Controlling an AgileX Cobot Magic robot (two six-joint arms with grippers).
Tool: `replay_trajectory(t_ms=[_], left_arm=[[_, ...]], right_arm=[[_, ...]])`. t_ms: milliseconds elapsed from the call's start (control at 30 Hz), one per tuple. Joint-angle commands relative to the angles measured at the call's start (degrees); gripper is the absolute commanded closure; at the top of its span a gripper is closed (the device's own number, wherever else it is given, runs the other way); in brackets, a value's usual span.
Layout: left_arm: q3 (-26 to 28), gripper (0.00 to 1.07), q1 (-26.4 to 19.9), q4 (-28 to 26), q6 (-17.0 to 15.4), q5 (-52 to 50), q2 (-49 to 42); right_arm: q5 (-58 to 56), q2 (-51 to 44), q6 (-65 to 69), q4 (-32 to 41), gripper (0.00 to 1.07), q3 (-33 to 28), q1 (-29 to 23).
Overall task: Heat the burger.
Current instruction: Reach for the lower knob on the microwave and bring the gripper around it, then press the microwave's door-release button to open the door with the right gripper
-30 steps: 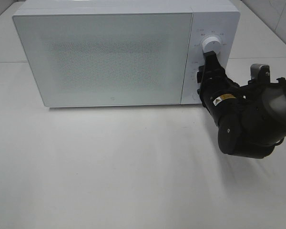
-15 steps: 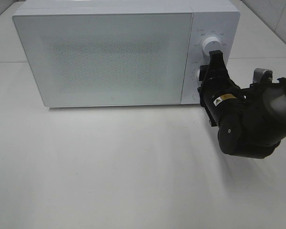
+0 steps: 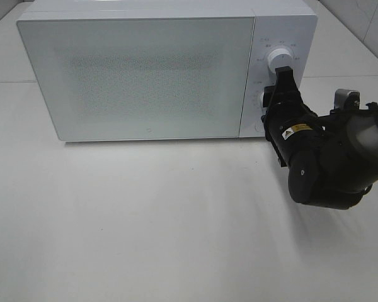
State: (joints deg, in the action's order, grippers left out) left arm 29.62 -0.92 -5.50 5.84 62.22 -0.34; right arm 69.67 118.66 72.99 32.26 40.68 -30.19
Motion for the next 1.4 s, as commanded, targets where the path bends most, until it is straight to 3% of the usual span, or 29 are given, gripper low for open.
replay_trajectory(t_ms=[33, 600, 967, 1167, 1400], left_arm=[[0.0, 0.09, -0.1, -0.2, 0.1, -0.9, -0.2], [0.0, 0.09, -0.1, -0.2, 0.1, -0.9, -0.2], [0.0, 0.09, -0.1, -0.2, 0.1, -0.9, -0.2], [0.0, 0.09, -0.1, -0.2, 0.1, -0.9, -0.2], [0.0, 0.09, -0.1, -0.2, 0.1, -0.9, -0.2]], right_arm=[[11.3, 0.0, -1.7, -0.5, 0.65, 0.7, 0.1], [9.0, -1.3, -3.8, 0.7, 0.44, -1.4, -0.1], [4.1, -10.1, -9.6, -5.6, 0.42, -12.3, -0.1], [-3.1, -16.6, -22.3, -7.1, 0.42, -17.2, -0.1], [-25.7, -26.8, -50.2, -7.2, 0.42, -17.6, 0.1]])
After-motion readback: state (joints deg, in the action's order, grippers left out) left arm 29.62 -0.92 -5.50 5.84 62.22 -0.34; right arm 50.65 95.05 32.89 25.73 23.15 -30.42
